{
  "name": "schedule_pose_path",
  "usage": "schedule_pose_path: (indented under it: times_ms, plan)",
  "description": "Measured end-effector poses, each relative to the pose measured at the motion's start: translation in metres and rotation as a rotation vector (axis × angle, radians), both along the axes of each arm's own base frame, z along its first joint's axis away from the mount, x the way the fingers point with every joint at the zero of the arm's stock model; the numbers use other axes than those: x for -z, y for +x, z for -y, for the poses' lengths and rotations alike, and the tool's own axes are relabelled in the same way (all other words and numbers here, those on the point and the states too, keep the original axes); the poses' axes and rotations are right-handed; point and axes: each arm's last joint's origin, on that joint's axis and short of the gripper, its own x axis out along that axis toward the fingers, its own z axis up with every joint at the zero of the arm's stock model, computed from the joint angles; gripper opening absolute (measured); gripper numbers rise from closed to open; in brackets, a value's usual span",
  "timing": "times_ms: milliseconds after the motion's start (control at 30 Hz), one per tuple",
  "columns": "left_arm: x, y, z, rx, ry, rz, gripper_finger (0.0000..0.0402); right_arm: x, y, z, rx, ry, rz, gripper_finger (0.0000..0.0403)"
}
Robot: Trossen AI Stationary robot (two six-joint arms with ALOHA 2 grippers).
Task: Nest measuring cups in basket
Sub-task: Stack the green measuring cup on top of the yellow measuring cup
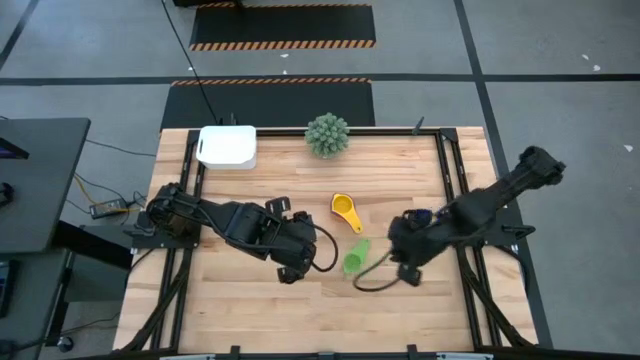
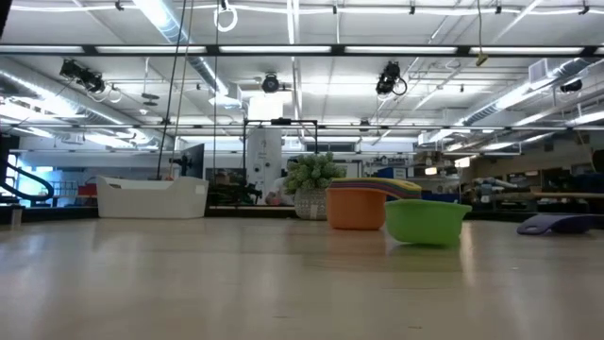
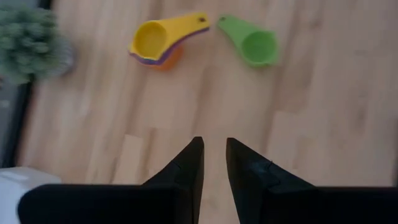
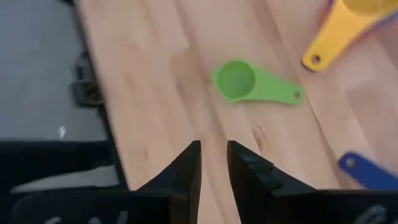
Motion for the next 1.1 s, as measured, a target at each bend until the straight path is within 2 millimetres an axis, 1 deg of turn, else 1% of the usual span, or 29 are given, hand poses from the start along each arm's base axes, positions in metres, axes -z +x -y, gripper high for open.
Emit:
schedule_pose_path:
  times_ms: [100,200,300,400,467,533,600,667,733,800,900,967,1033,1100]
  plan:
    - [-0.003,0.008,0.005,0.05,-0.069,0.063,0.0075,-0.02,-0.019,0.002,-0.12,-0.013,0.076,0.0084]
    - [-0.001,0.023,0.01,0.077,-0.091,0.153,0.0075,-0.032,-0.038,0.007,-0.225,-0.037,0.128,0.0084]
    - [0.011,0.041,0.011,0.135,-0.079,0.163,0.0075,-0.041,-0.058,0.015,-0.297,-0.06,0.149,0.0084]
    - [0.026,0.058,0.013,0.208,-0.077,0.148,0.0074,-0.048,-0.074,0.024,-0.315,-0.062,0.167,0.0084]
    - [0.035,0.067,0.014,0.192,-0.081,0.149,0.0064,-0.051,-0.083,0.029,-0.321,-0.056,0.183,0.0084]
    - [0.042,0.072,0.012,0.148,-0.098,0.145,0.0043,-0.055,-0.09,0.033,-0.326,-0.048,0.2,0.0084]
    - [0.046,0.076,0.01,0.106,-0.132,0.143,0.0017,-0.057,-0.095,0.036,-0.336,-0.039,0.218,0.0084]
    - [0.047,0.077,0.008,0.077,-0.175,0.143,0.0007,-0.059,-0.099,0.038,-0.344,-0.032,0.232,0.0084]
    - [0.048,0.082,0.007,0.055,-0.21,0.161,0.0013,-0.061,-0.103,0.04,-0.357,-0.032,0.246,0.0084]
    - [0.051,0.084,0.006,0.045,-0.25,0.149,0.0029,-0.061,-0.105,0.041,-0.38,-0.043,0.253,0.0084]
    - [0.059,0.091,0.005,0.02,-0.347,0.123,0.0056,-0.061,-0.107,0.042,-0.413,-0.056,0.242,0.0084]
    - [0.069,0.096,0.005,0.015,-0.376,0.09,0.0073,-0.06,-0.108,0.042,-0.43,-0.051,0.235,0.0084]
    - [0.08,0.103,0.007,0.034,-0.365,0.076,0.0089,-0.06,-0.108,0.041,-0.435,-0.049,0.226,0.0084]
    - [0.091,0.109,0.009,0.094,-0.308,0.063,0.0102,-0.059,-0.109,0.042,-0.435,-0.053,0.217,0.0084]
